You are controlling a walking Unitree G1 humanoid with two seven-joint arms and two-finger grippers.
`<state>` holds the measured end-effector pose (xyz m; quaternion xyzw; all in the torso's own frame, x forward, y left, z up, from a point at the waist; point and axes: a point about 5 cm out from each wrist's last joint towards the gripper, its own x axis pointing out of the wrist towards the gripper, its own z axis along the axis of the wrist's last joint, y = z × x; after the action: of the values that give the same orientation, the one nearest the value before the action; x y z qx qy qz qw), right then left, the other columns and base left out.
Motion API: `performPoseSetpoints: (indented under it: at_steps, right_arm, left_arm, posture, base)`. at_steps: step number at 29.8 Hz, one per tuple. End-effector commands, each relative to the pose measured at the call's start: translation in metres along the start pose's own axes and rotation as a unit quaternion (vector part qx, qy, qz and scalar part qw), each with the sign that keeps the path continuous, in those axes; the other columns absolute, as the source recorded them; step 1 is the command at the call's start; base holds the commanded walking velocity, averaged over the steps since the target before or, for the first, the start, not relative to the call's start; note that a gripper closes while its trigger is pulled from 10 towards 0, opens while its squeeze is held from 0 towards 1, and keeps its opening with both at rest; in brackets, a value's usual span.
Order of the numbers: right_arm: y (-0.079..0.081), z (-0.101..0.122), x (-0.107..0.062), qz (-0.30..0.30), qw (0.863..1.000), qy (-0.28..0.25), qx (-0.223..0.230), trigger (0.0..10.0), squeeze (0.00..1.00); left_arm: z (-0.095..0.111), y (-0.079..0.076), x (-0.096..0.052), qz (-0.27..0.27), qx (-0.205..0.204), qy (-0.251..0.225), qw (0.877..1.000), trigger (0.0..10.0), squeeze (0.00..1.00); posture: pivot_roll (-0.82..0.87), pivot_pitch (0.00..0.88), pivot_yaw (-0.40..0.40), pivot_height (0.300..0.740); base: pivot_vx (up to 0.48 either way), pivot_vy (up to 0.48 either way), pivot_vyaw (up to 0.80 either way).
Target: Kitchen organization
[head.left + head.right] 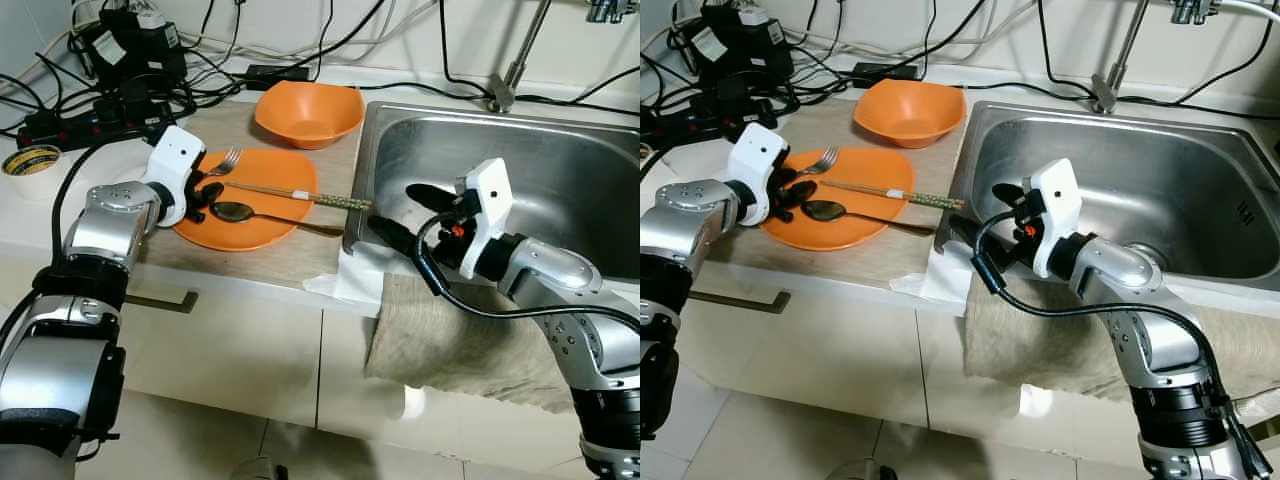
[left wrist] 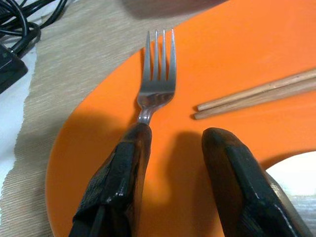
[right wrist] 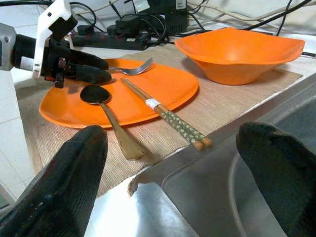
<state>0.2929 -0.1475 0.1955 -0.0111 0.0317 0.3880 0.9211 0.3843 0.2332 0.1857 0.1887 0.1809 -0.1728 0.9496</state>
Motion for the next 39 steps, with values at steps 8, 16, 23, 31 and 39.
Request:
performPoseSetpoints:
  at_steps: [8,16,23,31,39]
  right_arm:
    - [-0.001,-0.002,0.000,-0.004,1.000,0.013,-0.004,10.0,0.00]
    - [0.000,-0.003,0.000,-0.005,1.000,0.012,-0.002,10.0,0.00]
    - [-0.001,-0.003,0.001,-0.007,1.000,0.012,-0.001,10.0,0.00]
    - [-0.001,-0.003,0.001,-0.010,1.000,0.011,0.001,10.0,0.00]
    - [-0.001,-0.004,0.001,-0.011,1.000,0.011,0.002,10.0,0.00]
  left_arm:
    - [-0.014,-0.002,0.001,-0.016,0.006,0.042,0.999,0.0,0.00]
    - [-0.008,-0.001,0.002,-0.003,0.046,0.020,0.999,0.0,0.00]
    - [-0.004,-0.002,0.002,-0.002,0.039,0.002,0.999,0.0,0.00]
    - [0.010,0.003,-0.001,0.005,0.028,-0.035,0.999,0.0,0.00]
    - [0.018,0.006,-0.003,0.009,0.012,-0.054,0.998,0.0,0.00]
  posture:
    - [-0.02,0.000,0.026,0.732]
    - [-0.02,0.000,0.028,0.732]
    - [-0.02,0.000,0.028,0.732]
    - [-0.02,0.000,0.027,0.732]
    - [-0.02,0.000,0.027,0.732]
  base:
    - [0.000,0.000,0.00]
    - [0.000,0.000,0.00]
    - [0.000,0.000,0.00]
    - [0.000,0.000,0.00]
    - [0.000,0.000,0.00]
